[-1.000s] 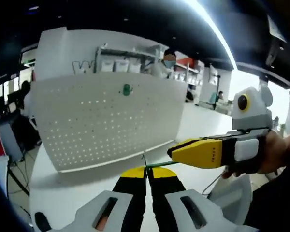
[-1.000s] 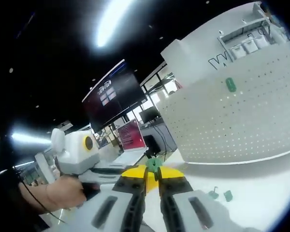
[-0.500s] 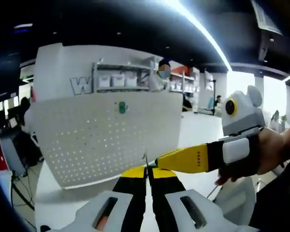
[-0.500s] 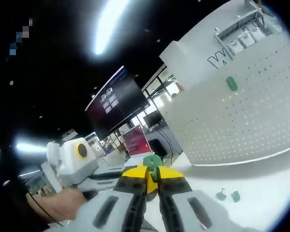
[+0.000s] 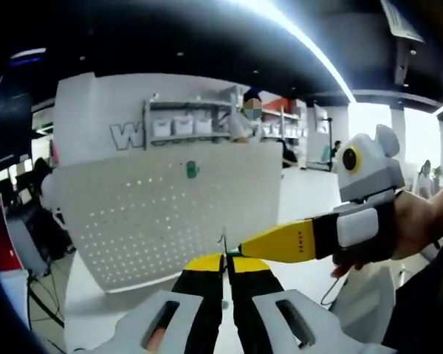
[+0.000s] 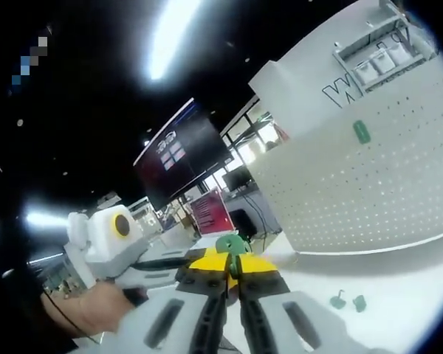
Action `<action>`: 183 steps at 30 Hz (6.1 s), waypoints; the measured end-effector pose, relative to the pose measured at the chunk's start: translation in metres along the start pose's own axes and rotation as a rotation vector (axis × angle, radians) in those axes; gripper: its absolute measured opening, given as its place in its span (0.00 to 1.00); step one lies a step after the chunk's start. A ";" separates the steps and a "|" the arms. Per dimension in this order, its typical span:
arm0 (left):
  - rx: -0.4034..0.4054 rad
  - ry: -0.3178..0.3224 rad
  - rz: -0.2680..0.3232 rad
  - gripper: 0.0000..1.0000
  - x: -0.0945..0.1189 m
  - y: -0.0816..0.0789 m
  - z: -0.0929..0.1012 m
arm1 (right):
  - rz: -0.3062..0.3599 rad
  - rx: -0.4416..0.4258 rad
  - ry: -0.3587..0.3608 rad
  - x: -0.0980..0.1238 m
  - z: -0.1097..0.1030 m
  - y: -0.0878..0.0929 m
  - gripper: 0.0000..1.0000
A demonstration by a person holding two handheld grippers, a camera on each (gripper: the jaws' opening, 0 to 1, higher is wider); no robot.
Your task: Insert the hook assembly into the mounting plate slot until the hook locks in place.
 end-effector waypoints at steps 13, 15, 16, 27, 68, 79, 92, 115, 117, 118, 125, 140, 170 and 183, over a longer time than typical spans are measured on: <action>-0.062 0.000 -0.031 0.04 0.001 0.016 -0.001 | -0.054 0.028 0.008 -0.002 0.003 0.013 0.00; -0.059 0.009 -0.035 0.04 0.002 0.017 0.000 | -0.048 -0.054 0.009 -0.001 0.006 0.015 0.00; -0.063 0.010 -0.036 0.04 0.001 0.018 0.000 | -0.048 -0.066 0.010 -0.001 0.006 0.016 0.00; -0.045 0.028 -0.036 0.15 -0.001 0.018 0.005 | -0.045 -0.067 0.020 0.000 0.007 0.017 0.00; 0.156 0.070 0.017 0.95 -0.001 0.040 -0.005 | -0.054 0.413 0.201 -0.005 0.040 -0.004 0.00; 0.187 0.055 -0.007 0.98 -0.002 0.050 -0.012 | 0.044 0.430 0.321 -0.004 0.066 -0.027 0.00; 0.193 0.021 -0.005 0.98 -0.002 0.049 -0.024 | 0.094 0.449 0.424 -0.005 0.106 -0.055 0.00; 0.219 0.010 -0.049 0.96 -0.003 0.061 -0.037 | 0.148 0.456 0.575 -0.019 0.182 -0.096 0.00; 0.218 0.005 -0.054 0.96 -0.002 0.063 -0.039 | 0.146 0.452 0.585 -0.021 0.189 -0.096 0.00; 0.218 0.001 -0.056 0.96 -0.002 0.063 -0.041 | 0.144 0.452 0.591 -0.021 0.191 -0.096 0.00; 0.242 -0.019 -0.056 0.95 0.003 0.065 -0.050 | 0.143 0.466 0.649 -0.022 0.212 -0.099 0.00; 0.250 -0.006 -0.103 0.94 -0.004 0.078 -0.047 | 0.192 0.491 0.736 -0.025 0.241 -0.122 0.00; 0.268 -0.047 -0.119 0.90 -0.005 0.081 -0.065 | 0.208 0.468 0.792 -0.036 0.265 -0.120 0.00; 0.292 -0.061 -0.107 0.90 -0.002 0.081 -0.068 | 0.159 0.509 0.822 -0.039 0.265 -0.119 0.01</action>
Point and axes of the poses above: the point that each gripper's makers call its tool centre point, and the gripper's own axes: x roughly backward along the fingers, z roughly to its right, y roughly out of its underside, the point moved 2 cm from there along x, roughly backward along the fingers, and after that the axes turned 10 degrees about x, right-handed, at the moved point
